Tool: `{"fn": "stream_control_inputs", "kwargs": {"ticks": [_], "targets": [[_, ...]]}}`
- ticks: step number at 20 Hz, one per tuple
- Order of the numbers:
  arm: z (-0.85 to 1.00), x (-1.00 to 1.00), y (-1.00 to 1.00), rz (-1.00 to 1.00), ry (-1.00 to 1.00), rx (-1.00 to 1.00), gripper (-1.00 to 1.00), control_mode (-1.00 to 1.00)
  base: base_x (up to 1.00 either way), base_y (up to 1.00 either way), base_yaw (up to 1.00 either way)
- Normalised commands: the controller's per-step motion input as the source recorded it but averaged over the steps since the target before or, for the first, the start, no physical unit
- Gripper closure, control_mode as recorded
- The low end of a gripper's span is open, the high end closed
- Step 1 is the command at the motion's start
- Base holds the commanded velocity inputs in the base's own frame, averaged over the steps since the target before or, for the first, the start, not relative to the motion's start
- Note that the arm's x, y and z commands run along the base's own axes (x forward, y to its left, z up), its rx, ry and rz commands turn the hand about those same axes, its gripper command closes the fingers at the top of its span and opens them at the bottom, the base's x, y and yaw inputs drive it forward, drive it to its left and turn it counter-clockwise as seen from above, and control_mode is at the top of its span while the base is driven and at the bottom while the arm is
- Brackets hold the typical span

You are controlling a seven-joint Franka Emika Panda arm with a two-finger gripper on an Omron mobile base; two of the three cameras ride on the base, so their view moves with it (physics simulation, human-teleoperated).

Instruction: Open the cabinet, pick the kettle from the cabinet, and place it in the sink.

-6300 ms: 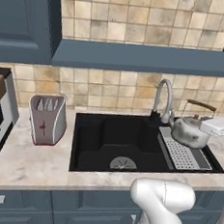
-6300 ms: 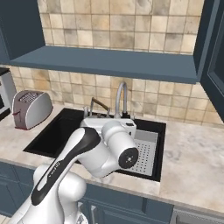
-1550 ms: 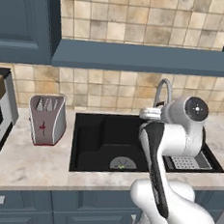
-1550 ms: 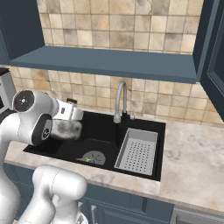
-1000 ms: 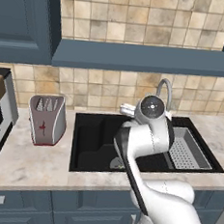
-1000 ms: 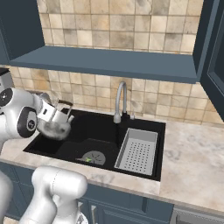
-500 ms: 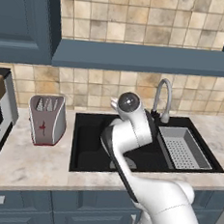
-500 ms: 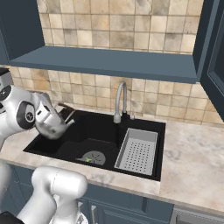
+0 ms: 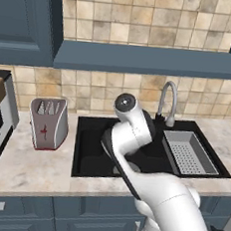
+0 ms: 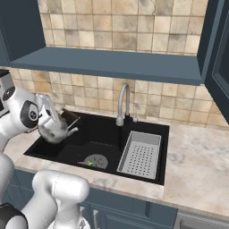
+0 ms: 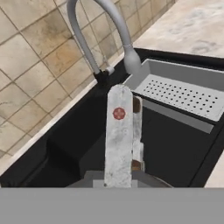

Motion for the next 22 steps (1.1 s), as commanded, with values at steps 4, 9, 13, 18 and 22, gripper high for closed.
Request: {"fn": "stream_control_inputs", "kwargs": {"ticks": [4, 9, 13, 18, 22], "targets": [[-0.27, 0.19, 0.0, -0.09, 0.0, -0.01, 1.0, -1.0, 0.0, 0.0, 0.0], [-0.19, 0.28, -0.01, -0.06, 0.03, -0.01, 1.0, -1.0, 0.0, 0.0, 0.0], [-0.09, 0.25, -0.06, 0.0, 0.0, 0.0, 1.0, -1.0, 0.0, 0.0, 0.0], [-0.12, 0.21, -0.05, 0.0, 0.04, 0.0, 1.0, -1.0, 0.0, 0.0, 0.0], [-0.22, 0.24, 0.0, 0.0, 0.02, -0.01, 1.0, -1.0, 0.0, 0.0, 0.0]]}}
